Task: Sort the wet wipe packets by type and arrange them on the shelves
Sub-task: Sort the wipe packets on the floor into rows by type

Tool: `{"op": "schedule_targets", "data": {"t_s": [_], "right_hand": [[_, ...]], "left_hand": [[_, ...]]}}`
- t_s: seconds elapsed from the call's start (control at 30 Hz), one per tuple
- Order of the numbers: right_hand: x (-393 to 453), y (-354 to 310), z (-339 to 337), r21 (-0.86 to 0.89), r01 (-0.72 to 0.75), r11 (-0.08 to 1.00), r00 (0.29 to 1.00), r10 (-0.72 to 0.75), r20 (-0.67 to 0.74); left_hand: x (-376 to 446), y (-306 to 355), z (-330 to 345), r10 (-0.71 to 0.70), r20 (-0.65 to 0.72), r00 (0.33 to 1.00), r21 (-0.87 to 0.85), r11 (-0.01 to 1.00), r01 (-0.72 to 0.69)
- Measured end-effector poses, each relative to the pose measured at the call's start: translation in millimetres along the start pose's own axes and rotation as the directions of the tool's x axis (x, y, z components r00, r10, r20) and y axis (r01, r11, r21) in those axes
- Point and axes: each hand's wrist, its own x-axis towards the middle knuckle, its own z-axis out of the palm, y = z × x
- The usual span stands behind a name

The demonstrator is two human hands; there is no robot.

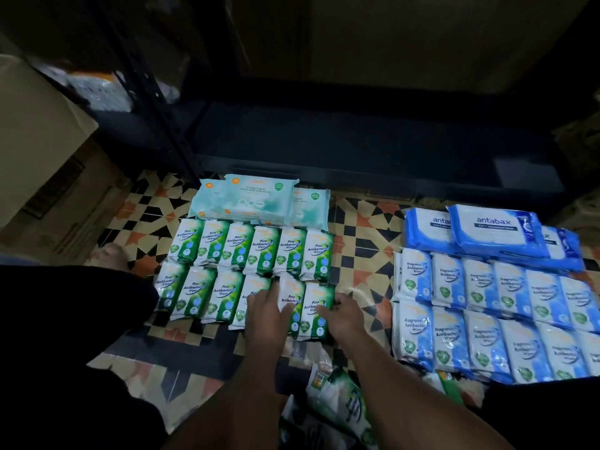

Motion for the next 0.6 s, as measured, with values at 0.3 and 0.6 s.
{"op": "schedule_targets", "data": {"t_s": [0.3,0.6], "right_hand": [[8,1,-4,-0.279,0.137,0.95,0.988,-0.152,-0.033],[14,-3,-4,-0.238,0.075,0.968,0.997,-0.081,-0.016]], "left_hand": [[5,-20,15,-0.062,-0.059,0.996,0.153,0.986,0.07],[9,-24,18,-0.031,0.009,0.999,0.102,0.994,0.03]]}}
